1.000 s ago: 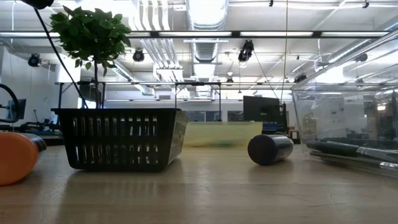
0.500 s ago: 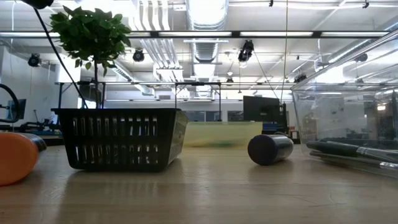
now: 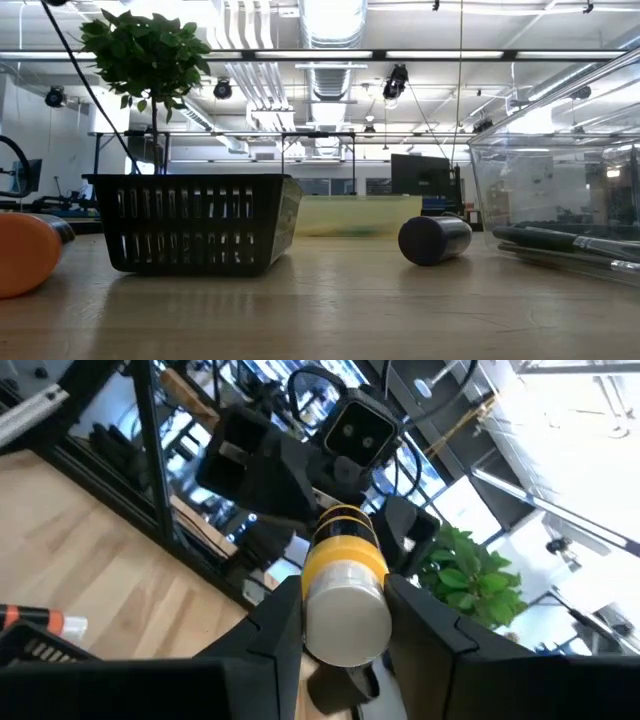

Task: Pick & Place Paint Supplies
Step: Put the yellow paint bottle into the black bin

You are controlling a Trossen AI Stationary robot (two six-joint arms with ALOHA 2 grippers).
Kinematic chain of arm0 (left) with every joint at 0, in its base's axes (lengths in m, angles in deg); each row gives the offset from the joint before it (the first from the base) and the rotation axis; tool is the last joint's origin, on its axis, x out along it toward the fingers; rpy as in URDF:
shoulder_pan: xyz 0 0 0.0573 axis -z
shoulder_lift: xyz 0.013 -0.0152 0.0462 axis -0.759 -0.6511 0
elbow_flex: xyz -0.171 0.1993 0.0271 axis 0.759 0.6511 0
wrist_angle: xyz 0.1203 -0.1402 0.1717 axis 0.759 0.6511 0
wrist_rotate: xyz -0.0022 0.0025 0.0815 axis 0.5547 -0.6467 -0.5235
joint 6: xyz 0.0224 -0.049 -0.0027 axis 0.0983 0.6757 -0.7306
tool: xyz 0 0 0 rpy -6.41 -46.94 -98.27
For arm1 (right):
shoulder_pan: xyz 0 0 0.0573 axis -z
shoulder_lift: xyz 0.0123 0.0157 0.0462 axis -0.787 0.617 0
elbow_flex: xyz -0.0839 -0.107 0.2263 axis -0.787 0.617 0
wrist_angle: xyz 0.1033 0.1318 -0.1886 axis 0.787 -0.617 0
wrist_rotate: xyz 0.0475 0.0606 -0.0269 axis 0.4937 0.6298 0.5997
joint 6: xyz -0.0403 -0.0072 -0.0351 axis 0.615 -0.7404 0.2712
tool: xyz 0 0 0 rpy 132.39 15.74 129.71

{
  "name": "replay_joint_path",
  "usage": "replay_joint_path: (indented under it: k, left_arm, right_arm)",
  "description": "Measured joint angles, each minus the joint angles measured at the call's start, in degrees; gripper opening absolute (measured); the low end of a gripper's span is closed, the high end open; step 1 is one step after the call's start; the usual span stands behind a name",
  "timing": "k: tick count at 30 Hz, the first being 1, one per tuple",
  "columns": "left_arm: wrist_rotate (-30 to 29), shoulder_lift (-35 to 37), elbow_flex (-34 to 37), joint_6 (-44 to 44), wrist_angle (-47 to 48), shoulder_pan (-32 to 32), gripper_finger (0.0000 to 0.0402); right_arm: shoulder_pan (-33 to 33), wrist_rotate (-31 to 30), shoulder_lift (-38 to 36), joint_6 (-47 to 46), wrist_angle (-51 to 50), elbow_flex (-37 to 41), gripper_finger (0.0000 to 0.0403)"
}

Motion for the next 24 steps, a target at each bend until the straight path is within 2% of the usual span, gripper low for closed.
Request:
replay_joint_path:
  k: [4,7,10,14,17,20,22,24]
  left_arm:
    - [-9.17,4.47,0.01,-4.05,7.59,0.36,0.0338]
    - [-15.94,7.91,0.00,-6.06,12.07,0.75,0.0368]
    - [-20.19,10.76,0.00,-6.53,17.33,0.97,0.0382]
    - [-20.39,12.42,0.01,-7.04,21.97,1.03,0.0384]
    - [-20.88,12.81,0.00,-8.16,24.08,1.03,0.0380]
    - [-21.58,13.34,-0.01,-8.88,26.48,1.08,0.0379]
    - [-23.95,14.33,-0.11,-8.82,29.39,1.16,0.0379]
    - [-29.33,15.73,-0.27,-7.42,33.53,1.64,0.0379]
  right_arm:
    - [-0.82,-3.84,-0.64,-0.60,-1.99,0.00,0.0107]
    - [-1.00,-4.76,-1.74,-4.35,-6.67,-0.15,0.0107]
    - [-0.88,-4.05,-2.68,-12.25,-18.10,-2.91,0.0107]
    - [1.16,-2.80,-1.88,-23.57,-40.24,-11.66,0.0107]
    - [3.50,2.04,0.65,-28.58,-53.74,-20.00,0.0107]
    - [6.74,9.83,4.08,-31.40,-64.47,-29.10,0.0107]
    - [9.14,15.13,7.17,-32.58,-71.01,-34.92,0.0107]
    - [11.34,19.09,11.03,-33.09,-77.42,-40.41,0.0107]
